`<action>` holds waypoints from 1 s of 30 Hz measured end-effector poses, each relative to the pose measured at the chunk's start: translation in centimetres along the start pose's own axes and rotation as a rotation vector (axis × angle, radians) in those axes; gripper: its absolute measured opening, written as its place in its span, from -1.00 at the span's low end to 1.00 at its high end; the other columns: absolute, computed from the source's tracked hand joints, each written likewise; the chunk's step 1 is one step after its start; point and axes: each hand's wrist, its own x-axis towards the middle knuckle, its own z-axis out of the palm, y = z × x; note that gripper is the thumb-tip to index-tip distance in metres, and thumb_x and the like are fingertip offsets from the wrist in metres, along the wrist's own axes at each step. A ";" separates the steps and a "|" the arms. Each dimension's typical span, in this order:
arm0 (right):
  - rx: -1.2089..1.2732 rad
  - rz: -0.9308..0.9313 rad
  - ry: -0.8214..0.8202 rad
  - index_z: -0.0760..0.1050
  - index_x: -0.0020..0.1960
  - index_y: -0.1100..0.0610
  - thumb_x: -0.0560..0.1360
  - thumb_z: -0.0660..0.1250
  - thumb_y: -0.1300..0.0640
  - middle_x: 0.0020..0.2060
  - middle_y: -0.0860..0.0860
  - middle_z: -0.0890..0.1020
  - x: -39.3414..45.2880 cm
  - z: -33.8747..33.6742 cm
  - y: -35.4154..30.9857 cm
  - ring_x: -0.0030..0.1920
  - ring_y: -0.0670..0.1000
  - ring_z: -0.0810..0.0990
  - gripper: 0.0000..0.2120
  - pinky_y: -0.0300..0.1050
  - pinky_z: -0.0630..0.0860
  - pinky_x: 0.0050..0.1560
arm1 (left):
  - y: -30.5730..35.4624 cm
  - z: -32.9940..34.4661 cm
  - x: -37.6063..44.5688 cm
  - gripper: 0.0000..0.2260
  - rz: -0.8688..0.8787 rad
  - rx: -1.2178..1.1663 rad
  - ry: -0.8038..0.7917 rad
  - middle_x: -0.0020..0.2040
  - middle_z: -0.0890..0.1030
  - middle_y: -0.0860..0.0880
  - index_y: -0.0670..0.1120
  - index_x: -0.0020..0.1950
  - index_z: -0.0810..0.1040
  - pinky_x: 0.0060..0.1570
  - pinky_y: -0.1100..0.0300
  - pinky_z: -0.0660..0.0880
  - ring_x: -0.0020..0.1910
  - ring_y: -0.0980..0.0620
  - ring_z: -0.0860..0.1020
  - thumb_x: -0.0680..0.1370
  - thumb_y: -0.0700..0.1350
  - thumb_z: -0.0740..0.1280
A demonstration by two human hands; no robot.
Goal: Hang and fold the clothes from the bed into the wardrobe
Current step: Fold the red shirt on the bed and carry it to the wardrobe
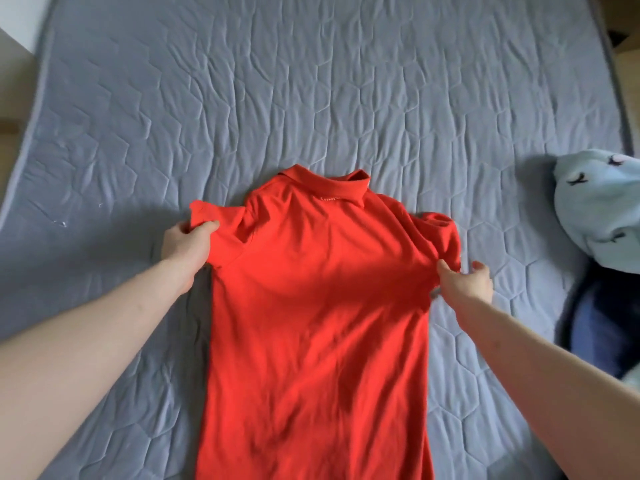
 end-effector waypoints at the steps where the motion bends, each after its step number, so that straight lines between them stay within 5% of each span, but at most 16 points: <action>1: -0.013 -0.032 -0.001 0.28 0.53 0.21 0.50 0.44 -0.06 0.44 0.20 0.43 -0.7 -0.5 -0.1 0.44 0.20 0.42 -0.28 0.05 0.33 0.45 | 0.8 0.1 -1.1 -0.79 0.059 0.048 0.015 0.00 0.71 -0.07 -0.03 0.02 0.67 0.06 0.08 0.57 -0.02 -0.04 0.66 0.49 0.06 0.48; 6: 0.047 -0.188 -0.077 0.42 0.39 0.14 0.54 0.40 0.10 0.30 0.10 0.55 -4.3 -3.6 0.5 0.11 0.09 0.59 -0.56 -0.06 0.45 0.19 | 5.3 3.1 -8.3 -0.71 0.262 0.168 -0.072 0.05 0.71 -0.10 -0.10 0.14 0.66 0.04 0.06 0.51 0.07 -0.09 0.65 0.53 0.07 0.42; 12: 0.167 -0.129 -0.142 0.48 0.30 0.03 0.55 0.33 0.22 0.18 -0.06 0.60 -6.1 -8.4 2.7 -0.11 0.08 0.65 -0.66 -0.05 0.56 -0.16 | 9.3 11.2 -16.6 -0.70 0.304 0.171 -0.201 0.25 0.62 -0.22 -0.17 0.28 0.54 0.21 0.08 0.39 0.28 -0.21 0.55 0.62 -0.02 0.33; 17: 0.191 -0.107 -0.138 0.52 0.21 -0.05 0.52 0.33 0.20 0.12 -0.14 0.62 -5.3 -11.6 4.8 0.03 0.12 0.69 -0.70 0.15 0.61 0.15 | 11.9 19.2 -21.8 -0.66 0.240 0.135 -0.332 0.31 0.59 -0.23 -0.20 0.35 0.47 0.29 0.07 0.36 0.32 -0.22 0.52 0.63 -0.06 0.29; 21: 0.190 -0.097 -0.158 0.51 0.19 -0.04 0.51 0.33 0.21 0.13 -0.10 0.62 -5.3 -12.7 6.5 -0.02 0.12 0.69 -0.71 0.11 0.62 0.11 | 11.3 23.0 -23.3 -0.59 0.184 0.161 -0.597 0.18 0.69 -0.12 -0.05 0.25 0.62 0.29 -0.01 0.53 0.18 -0.13 0.65 0.44 0.06 0.41; 25: 0.165 -0.078 -0.233 0.53 0.19 -0.02 0.52 0.33 0.22 0.05 -0.11 0.65 -7.0 -12.2 8.5 0.01 0.02 0.67 -0.72 0.10 0.64 0.09 | 7.4 21.2 -22.9 -0.73 0.281 0.354 -0.562 0.28 0.65 -0.07 -0.12 0.24 0.66 0.30 0.24 0.36 0.31 -0.05 0.56 0.56 -0.18 0.33; 30: 0.092 -0.095 -0.431 0.54 0.15 0.02 0.53 0.33 0.24 -0.04 -0.10 0.66 -11.2 -9.5 10.7 -0.12 -0.02 0.68 -0.77 -0.06 0.61 -0.12 | -2.8 12.1 -20.4 -0.65 0.263 0.804 -0.465 0.35 0.53 -0.05 0.01 0.31 0.54 0.32 0.08 0.43 0.32 -0.11 0.53 0.52 -0.03 0.38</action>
